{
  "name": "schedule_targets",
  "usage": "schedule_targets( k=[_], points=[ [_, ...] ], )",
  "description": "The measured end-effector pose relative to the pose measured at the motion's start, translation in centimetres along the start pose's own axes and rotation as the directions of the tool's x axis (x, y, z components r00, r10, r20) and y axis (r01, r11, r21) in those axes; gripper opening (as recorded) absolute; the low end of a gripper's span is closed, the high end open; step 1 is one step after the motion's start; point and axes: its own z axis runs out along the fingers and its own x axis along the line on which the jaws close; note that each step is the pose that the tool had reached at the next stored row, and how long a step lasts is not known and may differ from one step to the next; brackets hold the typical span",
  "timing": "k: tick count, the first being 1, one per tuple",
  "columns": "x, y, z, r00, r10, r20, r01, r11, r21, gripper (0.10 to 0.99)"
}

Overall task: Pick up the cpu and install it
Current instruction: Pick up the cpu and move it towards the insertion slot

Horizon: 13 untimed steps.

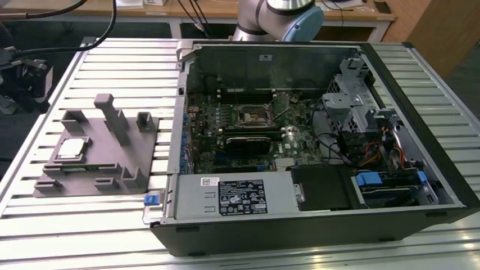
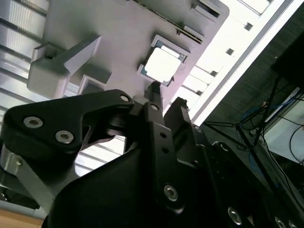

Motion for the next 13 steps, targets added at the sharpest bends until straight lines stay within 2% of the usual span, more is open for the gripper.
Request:
schedule_targets(
  k=[1, 2, 3, 5, 6, 8, 9, 11, 12, 13],
  points=[
    [-0.01, -0.11, 0.17, 1.0, -0.001, 0.0002, 0.001, 1.0, 0.0, 0.29],
    [-0.01, -0.18, 0.33, 1.0, -0.002, 0.0001, 0.002, 1.0, 0.0, 0.349],
    [-0.01, -0.21, 0.5, 1.0, -0.003, -0.0001, 0.003, 1.0, 0.0, 0.349],
    [0.0, -0.23, 0.85, 1.0, -0.003, -0.0001, 0.003, 1.0, 0.0, 0.467],
    [0.0, -0.24, 1.04, 1.0, -0.003, -0.0002, 0.003, 1.0, 0.0, 0.467],
    [-0.02, -0.26, 1.4, 1.0, -0.004, -0.0002, 0.004, 1.0, 0.0, 0.58],
    [-0.03, -0.27, 1.58, 1.0, -0.004, -0.0002, 0.004, 1.0, 0.0, 0.58],
    [-0.04, -0.28, 1.93, 1.0, -0.004, -0.0002, 0.004, 1.0, 0.0, 0.698],
    [-0.04, -0.29, 2.12, 1.0, -0.004, -0.0001, 0.004, 1.0, 0.0, 0.698],
    [-0.05, -0.31, 2.3, 1.0, -0.004, -0.0001, 0.004, 1.0, 0.0, 0.757]
  ],
)
